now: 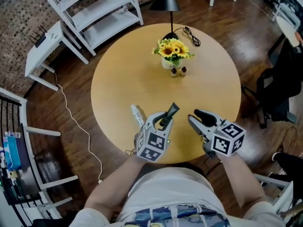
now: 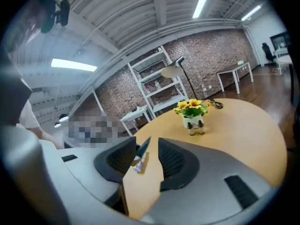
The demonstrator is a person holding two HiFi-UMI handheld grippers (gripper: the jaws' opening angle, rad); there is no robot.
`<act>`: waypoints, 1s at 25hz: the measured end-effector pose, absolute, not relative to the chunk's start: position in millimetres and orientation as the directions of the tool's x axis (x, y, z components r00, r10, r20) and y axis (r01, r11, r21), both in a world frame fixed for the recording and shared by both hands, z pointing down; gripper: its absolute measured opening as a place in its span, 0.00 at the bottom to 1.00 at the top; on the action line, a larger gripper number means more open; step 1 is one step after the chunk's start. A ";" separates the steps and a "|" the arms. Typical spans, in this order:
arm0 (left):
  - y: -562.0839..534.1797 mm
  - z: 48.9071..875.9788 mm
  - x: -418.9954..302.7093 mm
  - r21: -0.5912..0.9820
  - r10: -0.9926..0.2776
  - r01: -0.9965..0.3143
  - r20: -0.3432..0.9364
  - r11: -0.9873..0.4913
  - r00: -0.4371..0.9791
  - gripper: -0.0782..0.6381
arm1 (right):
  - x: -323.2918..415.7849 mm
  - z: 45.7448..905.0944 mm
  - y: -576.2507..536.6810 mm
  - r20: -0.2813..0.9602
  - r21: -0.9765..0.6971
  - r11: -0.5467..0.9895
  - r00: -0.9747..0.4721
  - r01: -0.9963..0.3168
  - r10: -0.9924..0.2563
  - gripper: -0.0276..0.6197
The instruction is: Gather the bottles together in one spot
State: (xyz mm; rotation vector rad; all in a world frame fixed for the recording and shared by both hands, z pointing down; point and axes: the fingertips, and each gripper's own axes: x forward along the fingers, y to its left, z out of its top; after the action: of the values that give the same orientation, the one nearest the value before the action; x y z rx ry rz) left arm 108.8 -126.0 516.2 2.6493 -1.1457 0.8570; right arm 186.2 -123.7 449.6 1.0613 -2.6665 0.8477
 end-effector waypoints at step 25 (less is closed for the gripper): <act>49.0 473.4 -43.6 0.073 -0.512 -0.600 0.445 -0.797 0.734 0.28 | 23.6 420.2 -12.1 0.439 -0.299 0.696 -0.741 -0.653 -0.507 0.10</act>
State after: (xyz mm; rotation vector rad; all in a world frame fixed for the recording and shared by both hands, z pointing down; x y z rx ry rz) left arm -43.6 49.0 473.4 2.7247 -0.8854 0.6069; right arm 23.6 -12.1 420.2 0.9130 -2.5835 0.6354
